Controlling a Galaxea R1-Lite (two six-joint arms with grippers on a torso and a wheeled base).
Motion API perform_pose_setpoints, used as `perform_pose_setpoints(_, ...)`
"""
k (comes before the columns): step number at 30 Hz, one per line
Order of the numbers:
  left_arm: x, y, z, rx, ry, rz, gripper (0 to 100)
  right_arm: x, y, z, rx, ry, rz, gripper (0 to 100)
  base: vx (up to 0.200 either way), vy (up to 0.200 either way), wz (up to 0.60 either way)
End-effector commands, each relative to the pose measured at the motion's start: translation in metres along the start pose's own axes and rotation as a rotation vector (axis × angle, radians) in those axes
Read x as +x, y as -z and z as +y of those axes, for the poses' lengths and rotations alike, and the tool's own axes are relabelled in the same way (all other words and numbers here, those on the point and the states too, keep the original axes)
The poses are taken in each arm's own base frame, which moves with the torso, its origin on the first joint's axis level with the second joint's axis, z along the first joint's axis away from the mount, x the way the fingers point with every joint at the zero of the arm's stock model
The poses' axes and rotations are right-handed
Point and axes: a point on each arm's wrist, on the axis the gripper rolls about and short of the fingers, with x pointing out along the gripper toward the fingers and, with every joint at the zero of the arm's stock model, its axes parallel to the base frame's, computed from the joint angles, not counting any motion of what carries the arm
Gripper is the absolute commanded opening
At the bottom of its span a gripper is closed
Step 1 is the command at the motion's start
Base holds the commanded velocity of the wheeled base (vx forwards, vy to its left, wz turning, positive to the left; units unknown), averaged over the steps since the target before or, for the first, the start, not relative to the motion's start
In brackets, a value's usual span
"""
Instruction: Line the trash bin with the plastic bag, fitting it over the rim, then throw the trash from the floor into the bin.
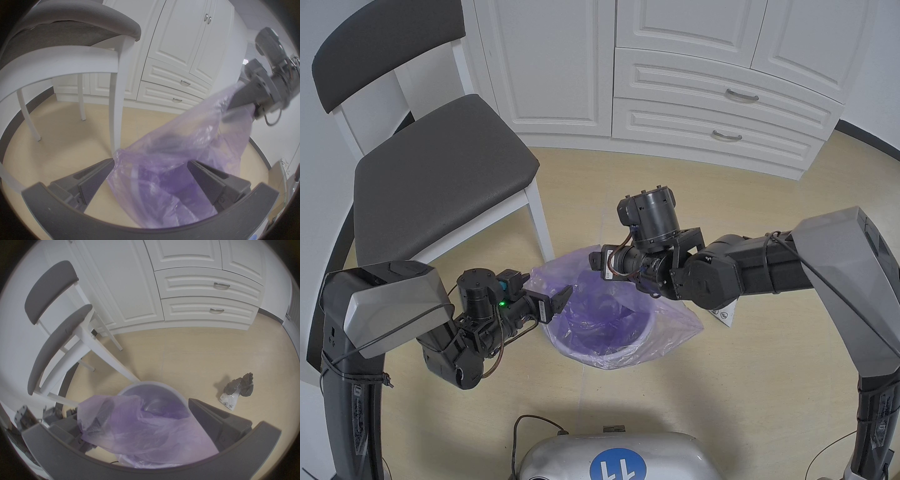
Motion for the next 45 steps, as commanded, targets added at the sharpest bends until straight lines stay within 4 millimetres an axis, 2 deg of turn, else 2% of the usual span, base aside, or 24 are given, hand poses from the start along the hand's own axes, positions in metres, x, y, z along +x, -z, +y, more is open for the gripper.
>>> perform_pose_setpoints(1, 0.027, -0.004, -0.003, -0.01, 0.008, -0.036, 100, 0.003, 0.024, 0.004, -0.048, -0.002, 0.056, 100, 0.0, 0.0, 0.0)
perform_pose_setpoints(7, 0.052, -0.007, 0.0, -0.036, -0.098, -0.071, 100, 0.0, 0.043, 0.002, -0.131, 0.007, 0.112, 100, 0.0, 0.0, 0.0)
perform_pose_setpoints(17, 0.093, -0.015, 0.009, -0.057, -0.311, -0.13, 100, -0.02, 0.04, -0.03, -0.26, 0.005, 0.105, 100, 0.0, 0.0, 0.0)
perform_pose_setpoints(23, 0.098, -0.013, 0.011, -0.062, -0.33, -0.138, 100, -0.03, 0.035, -0.054, -0.307, -0.007, 0.055, 100, 0.0, 0.0, 0.0)
perform_pose_setpoints(30, 0.099, -0.016, 0.013, -0.07, -0.335, -0.146, 100, -0.038, 0.038, -0.061, -0.301, -0.045, 0.058, 100, 0.0, 0.0, 0.0)
perform_pose_setpoints(35, 0.096, -0.021, 0.014, -0.086, -0.343, -0.157, 100, -0.035, 0.035, -0.062, -0.249, -0.045, -0.011, 100, 0.0, 0.0, 0.0)
perform_pose_setpoints(40, 0.076, -0.034, 0.013, -0.088, -0.363, -0.149, 100, -0.041, 0.042, -0.065, -0.149, -0.055, -0.087, 100, 0.0, 0.0, 0.0)
perform_pose_setpoints(41, 0.06, -0.045, 0.01, -0.098, -0.358, -0.139, 100, -0.046, 0.048, -0.066, -0.105, -0.03, -0.122, 100, 0.0, 0.0, 0.0)
perform_pose_setpoints(42, 0.052, -0.047, 0.01, -0.096, -0.354, -0.119, 100, -0.049, 0.051, -0.066, -0.087, -0.006, -0.137, 100, 0.0, 0.0, 0.0)
perform_pose_setpoints(43, 0.052, -0.047, 0.01, -0.096, -0.354, -0.119, 100, -0.049, 0.051, -0.066, -0.087, -0.006, -0.137, 100, 0.0, 0.0, 0.0)
perform_pose_setpoints(44, 0.03, -0.053, 0.01, -0.092, -0.311, -0.074, 100, -0.053, 0.058, -0.067, -0.052, 0.039, -0.179, 100, 0.0, 0.0, 0.0)
perform_pose_setpoints(45, 0.02, -0.054, 0.01, -0.091, -0.27, -0.05, 100, -0.055, 0.061, -0.067, -0.044, 0.045, -0.201, 100, 0.0, 0.0, 0.0)
